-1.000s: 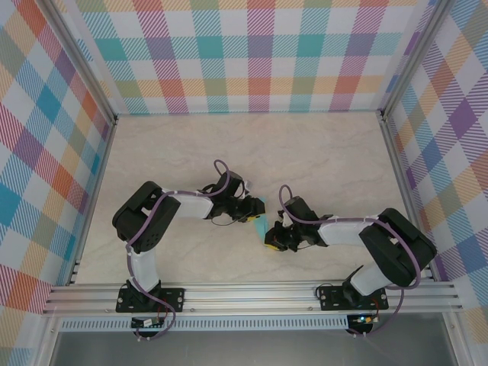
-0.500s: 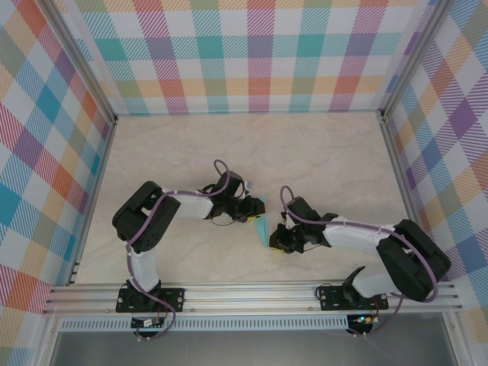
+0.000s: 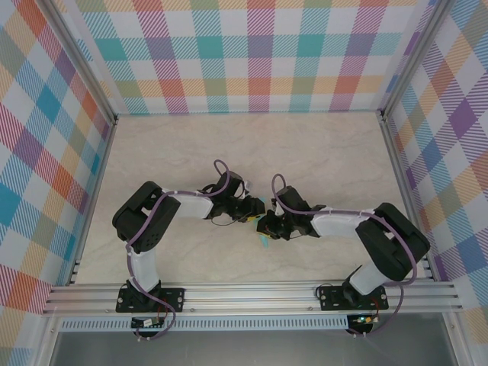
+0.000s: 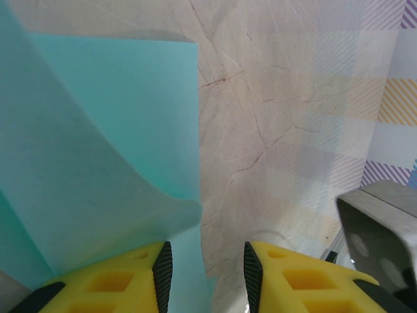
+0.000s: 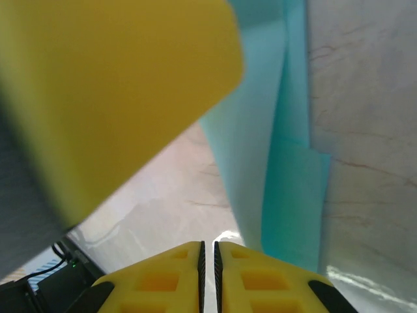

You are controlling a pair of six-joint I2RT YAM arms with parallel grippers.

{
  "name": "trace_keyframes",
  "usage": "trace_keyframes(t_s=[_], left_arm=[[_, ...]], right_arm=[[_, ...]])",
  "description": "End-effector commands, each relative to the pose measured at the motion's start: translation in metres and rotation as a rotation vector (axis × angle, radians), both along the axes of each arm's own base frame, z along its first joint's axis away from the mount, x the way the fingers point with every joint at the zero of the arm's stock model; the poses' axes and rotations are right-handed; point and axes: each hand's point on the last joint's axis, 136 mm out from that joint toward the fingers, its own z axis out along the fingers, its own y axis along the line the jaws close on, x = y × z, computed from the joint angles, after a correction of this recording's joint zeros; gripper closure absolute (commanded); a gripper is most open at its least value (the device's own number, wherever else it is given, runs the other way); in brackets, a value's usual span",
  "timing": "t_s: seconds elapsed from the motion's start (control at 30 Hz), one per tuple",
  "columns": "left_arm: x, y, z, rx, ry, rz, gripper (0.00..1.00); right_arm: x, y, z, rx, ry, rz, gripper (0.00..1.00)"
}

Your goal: Fold a paper plane with a square sheet of paper (pick it up from the middle)

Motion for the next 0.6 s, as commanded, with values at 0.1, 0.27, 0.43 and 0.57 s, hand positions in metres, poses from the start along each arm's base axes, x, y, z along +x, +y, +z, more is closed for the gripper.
trace_keyframes(t_s=[0.1, 0.27, 0.43, 0.57], left_arm=[[-0.031, 0.024, -0.057, 0.175, 0.131, -0.011, 0.63], [-0.031, 0.024, -0.057, 0.174, 0.132, -0.012, 0.63], [-0.032, 0.025, -0.058, 0.175, 0.132, -0.013, 0.63], [-0.032, 0.024, -0.058, 0.173, 0.135, -0.012, 0.63]], right_arm=[[-0.025, -0.016, -0.031, -0.021, 0.1, -0.01, 0.87], [-0.036, -0.027, -0.03, -0.04, 0.112, -0.008, 0.87], [-0.017, -0.012, 0.008, 0.029, 0.018, 0.0, 0.86], [0.002, -0.002, 0.024, 0.063, -0.039, -0.03, 0.84]])
